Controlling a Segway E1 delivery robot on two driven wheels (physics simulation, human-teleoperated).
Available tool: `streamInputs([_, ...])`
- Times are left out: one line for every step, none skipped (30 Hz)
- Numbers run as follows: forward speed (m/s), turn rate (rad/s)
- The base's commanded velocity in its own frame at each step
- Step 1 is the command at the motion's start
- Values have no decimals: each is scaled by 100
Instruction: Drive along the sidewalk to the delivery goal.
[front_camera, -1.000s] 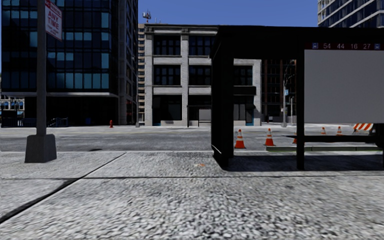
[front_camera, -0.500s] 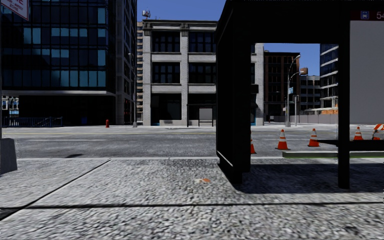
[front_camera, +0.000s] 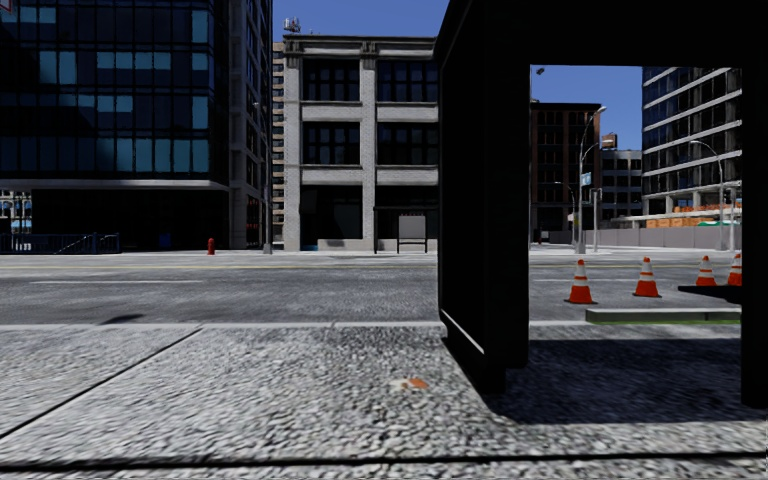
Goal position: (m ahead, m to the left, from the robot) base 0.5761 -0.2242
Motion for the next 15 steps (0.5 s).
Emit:
streamInputs([0, 0])
streamInputs([0, 0])
streamInputs([0, 0])
streamInputs([0, 0])
streamInputs([0, 0])
streamInputs([0, 0])
streamInputs([0, 0])
streamInputs([0, 0])
streamInputs([0, 0])
streamInputs([0, 0])
streamInputs([0, 0])
streamInputs([0, 0])
streamInputs([0, 0])
streamInputs([0, 0])
streamInputs([0, 0])
